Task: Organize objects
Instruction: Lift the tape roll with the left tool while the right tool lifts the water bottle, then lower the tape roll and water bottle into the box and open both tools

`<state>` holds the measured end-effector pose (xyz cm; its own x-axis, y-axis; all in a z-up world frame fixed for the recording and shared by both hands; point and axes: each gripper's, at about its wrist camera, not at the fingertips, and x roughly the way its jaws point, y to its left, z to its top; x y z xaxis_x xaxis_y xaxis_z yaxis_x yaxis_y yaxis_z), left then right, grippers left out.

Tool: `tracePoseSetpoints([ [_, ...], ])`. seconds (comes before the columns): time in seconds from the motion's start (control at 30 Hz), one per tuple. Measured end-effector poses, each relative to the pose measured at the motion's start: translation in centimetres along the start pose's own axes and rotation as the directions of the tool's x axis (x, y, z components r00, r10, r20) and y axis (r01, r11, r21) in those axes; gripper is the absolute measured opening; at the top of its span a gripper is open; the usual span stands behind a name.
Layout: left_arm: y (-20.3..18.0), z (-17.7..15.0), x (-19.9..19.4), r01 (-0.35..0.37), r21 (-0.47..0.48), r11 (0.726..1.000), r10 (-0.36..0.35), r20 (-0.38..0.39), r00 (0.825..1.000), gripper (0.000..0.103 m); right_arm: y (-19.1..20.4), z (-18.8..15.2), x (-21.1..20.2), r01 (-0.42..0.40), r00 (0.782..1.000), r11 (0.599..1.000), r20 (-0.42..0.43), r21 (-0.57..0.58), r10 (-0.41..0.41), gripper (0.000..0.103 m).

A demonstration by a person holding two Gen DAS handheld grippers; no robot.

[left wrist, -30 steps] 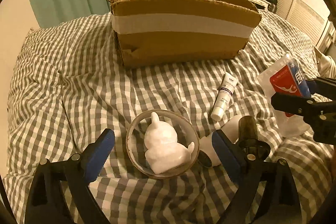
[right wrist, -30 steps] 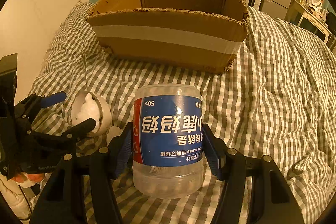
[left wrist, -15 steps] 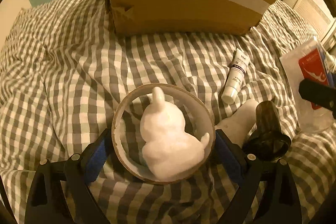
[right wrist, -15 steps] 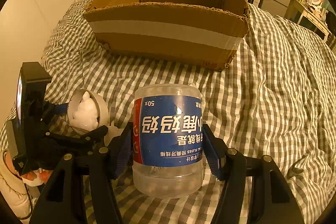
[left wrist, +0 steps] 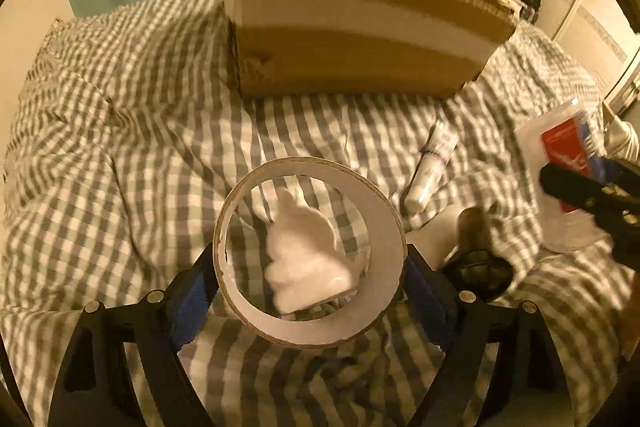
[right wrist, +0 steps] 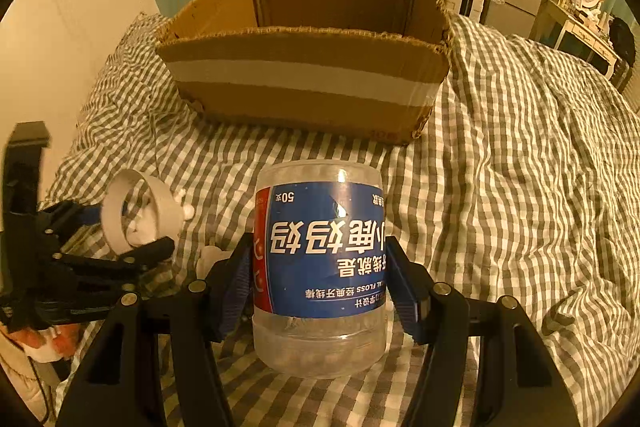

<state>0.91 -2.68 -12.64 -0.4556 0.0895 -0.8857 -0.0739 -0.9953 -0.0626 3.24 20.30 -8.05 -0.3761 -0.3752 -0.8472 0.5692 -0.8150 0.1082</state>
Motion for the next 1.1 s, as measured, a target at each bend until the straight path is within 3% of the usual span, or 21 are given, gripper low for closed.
tracePoseSetpoints([
  [0.3,-0.8,4.1,-4.8,0.037,0.005,0.999,-0.037,0.108,0.993,0.088,0.2,2.5,-3.7,-0.062,0.994,0.998,0.096,0.003,0.062,0.062],
  [0.43,-1.3,7.8,-7.2,0.072,0.010,0.997,-0.073,0.173,0.982,0.088,0.3,6.1,-6.9,-0.046,0.983,0.999,0.179,-0.018,0.048,0.062],
  [0.7,-2.0,16.7,-10.2,0.061,0.036,0.997,-0.069,0.302,0.951,0.088,-0.4,14.7,-10.4,-0.019,0.946,1.000,0.324,-0.022,0.025,0.062],
  [0.93,-1.4,23.5,-7.2,0.023,0.034,0.999,-0.034,0.353,0.935,0.088,-2.3,21.5,-7.8,-0.069,0.912,0.997,0.406,0.022,0.054,0.061],
  [1.1,-1.4,26.8,-1.5,-0.017,0.058,0.998,-0.003,0.326,0.945,0.088,-4.4,24.2,-3.3,-0.067,0.907,0.996,0.420,0.057,0.037,0.061],
])
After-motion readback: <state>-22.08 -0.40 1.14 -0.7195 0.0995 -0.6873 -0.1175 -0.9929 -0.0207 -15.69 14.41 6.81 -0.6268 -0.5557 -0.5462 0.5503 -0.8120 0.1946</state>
